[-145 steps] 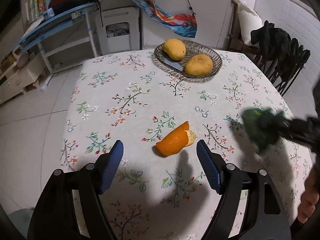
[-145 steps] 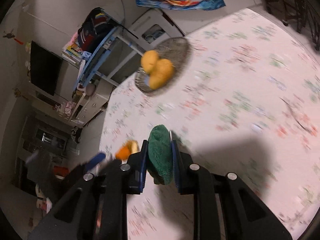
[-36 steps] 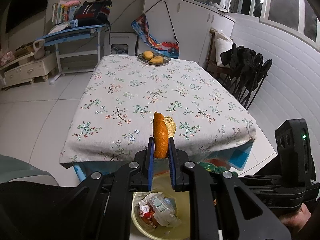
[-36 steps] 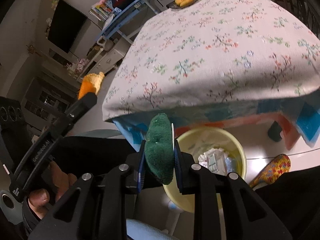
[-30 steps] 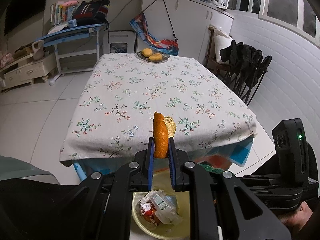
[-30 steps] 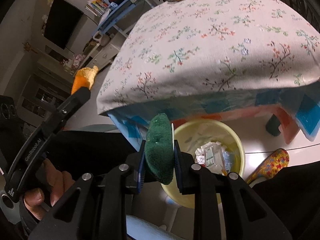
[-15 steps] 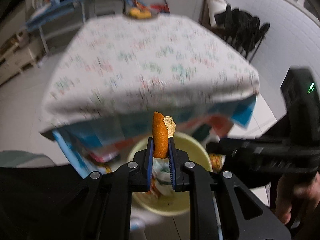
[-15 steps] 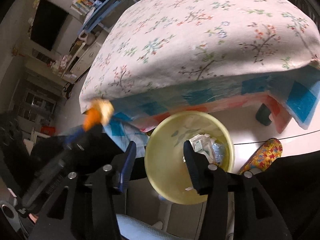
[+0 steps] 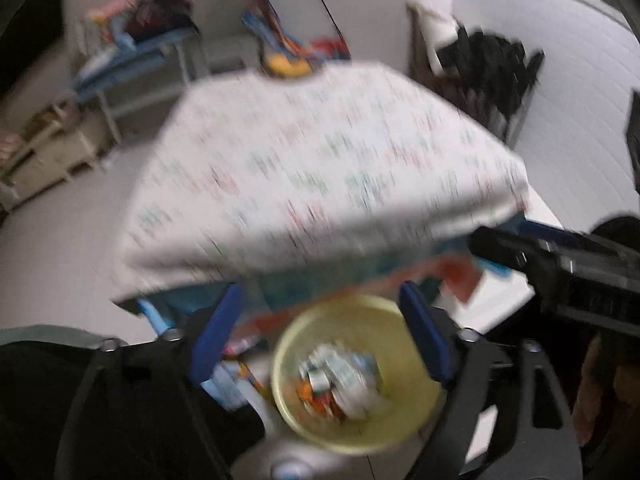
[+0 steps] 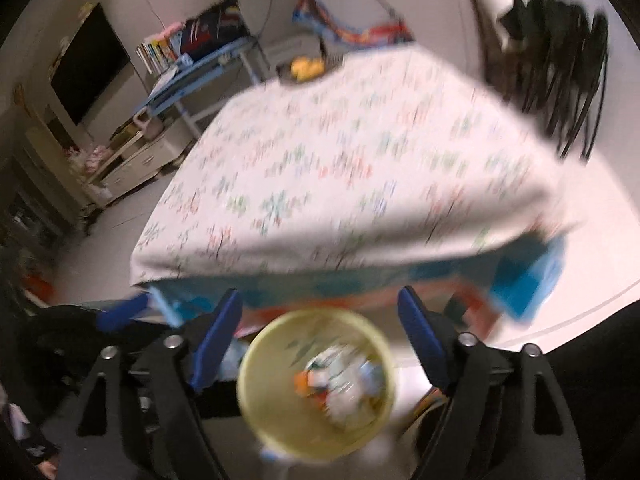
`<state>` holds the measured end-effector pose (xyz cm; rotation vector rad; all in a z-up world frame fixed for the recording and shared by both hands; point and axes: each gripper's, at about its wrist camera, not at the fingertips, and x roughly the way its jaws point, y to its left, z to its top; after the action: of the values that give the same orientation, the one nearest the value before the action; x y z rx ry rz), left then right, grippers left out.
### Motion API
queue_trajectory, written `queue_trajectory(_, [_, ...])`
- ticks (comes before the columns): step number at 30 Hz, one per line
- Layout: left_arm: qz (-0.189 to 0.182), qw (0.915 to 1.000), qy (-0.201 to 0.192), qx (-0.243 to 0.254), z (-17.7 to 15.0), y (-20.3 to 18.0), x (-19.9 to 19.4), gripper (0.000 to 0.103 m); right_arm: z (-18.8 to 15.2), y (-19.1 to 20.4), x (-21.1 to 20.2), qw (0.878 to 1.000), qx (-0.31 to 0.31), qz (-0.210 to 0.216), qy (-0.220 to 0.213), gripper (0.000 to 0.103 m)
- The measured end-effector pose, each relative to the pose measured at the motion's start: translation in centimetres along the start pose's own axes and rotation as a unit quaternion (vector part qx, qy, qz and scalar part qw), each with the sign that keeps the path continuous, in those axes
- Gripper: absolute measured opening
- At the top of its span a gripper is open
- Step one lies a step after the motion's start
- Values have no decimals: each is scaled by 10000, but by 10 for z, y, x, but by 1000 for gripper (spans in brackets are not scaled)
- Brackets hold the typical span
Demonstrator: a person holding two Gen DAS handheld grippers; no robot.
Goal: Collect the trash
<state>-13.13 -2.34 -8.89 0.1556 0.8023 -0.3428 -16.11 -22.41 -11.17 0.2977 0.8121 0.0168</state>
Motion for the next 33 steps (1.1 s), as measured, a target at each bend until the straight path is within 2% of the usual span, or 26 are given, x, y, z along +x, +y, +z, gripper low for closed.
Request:
queue_trajectory(2, [111,9996,-259,-95,7,2,-9,88,3,5,-9,9994,-153,-154,-281,87])
queue_trajectory(4, [279,9984,-478,-132,13,3,-17,92,5,8,-18,9979,-244,-251,-541,88])
queue_trajectory(10, [549,9925,-1058,-273,25,6,-46,96,11,10,-55,9877,-379,-500,-1433,94])
queue_trajectory(13, [639,9884,-1283,-507,31,13,-63,96,13,13,-67,9841,-365,-511,-1664,95])
queue_trajectory(18, [665,9861,-1402,-593,32,18,-79,96,14,16,-69,9828,-447,-502,-1718,95])
queue_trajectory(26, [726,9845,-1428,-718,33,26,-79,96,16,18,-64,9833,-453,-539,-1680,95])
queue_trajectory(33, [803,9835,-1492,-637,33,23,-76,96,14,22,-57,9843,-551,-542,-1584,96])
